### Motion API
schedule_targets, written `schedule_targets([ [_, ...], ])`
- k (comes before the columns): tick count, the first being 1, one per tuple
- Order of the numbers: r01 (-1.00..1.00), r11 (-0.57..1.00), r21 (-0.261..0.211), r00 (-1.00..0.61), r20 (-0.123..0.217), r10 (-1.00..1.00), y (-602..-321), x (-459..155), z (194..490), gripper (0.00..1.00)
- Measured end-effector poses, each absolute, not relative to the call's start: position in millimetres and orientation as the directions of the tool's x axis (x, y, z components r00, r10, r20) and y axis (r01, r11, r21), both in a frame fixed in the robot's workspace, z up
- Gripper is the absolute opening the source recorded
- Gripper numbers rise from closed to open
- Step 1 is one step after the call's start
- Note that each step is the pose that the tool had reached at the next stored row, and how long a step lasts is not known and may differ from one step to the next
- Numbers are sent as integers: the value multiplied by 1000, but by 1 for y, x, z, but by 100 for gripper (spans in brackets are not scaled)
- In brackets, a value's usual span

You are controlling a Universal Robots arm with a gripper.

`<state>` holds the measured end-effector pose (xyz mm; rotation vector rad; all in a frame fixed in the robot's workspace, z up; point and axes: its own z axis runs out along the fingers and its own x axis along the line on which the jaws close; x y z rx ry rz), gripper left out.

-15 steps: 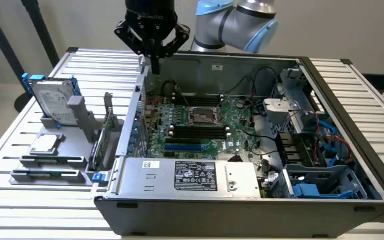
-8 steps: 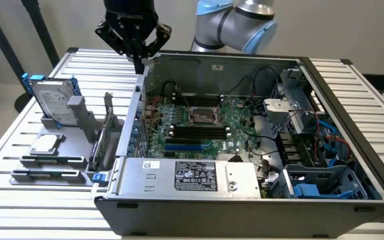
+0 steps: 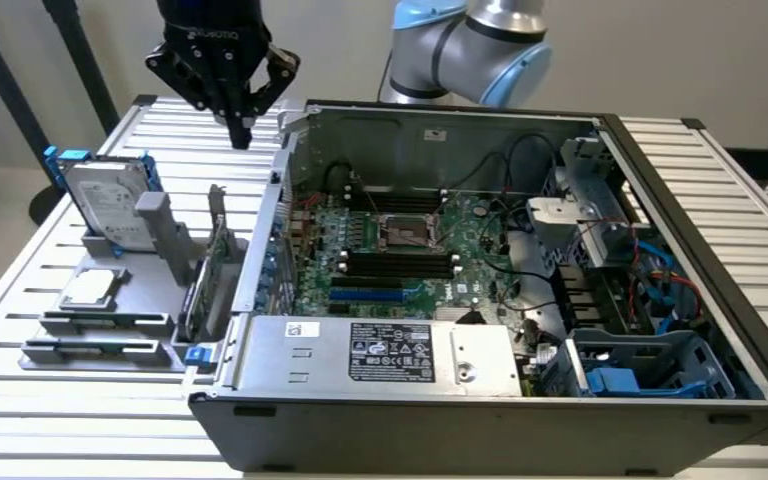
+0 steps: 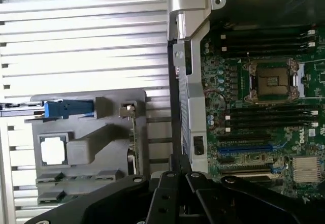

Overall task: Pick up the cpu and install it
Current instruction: 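Reach for the cpu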

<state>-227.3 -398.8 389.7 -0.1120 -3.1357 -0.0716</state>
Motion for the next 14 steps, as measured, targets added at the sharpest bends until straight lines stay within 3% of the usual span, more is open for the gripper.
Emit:
schedule_targets([
  [14,72,997,28,-997,6,71,-399,-291,381,11],
])
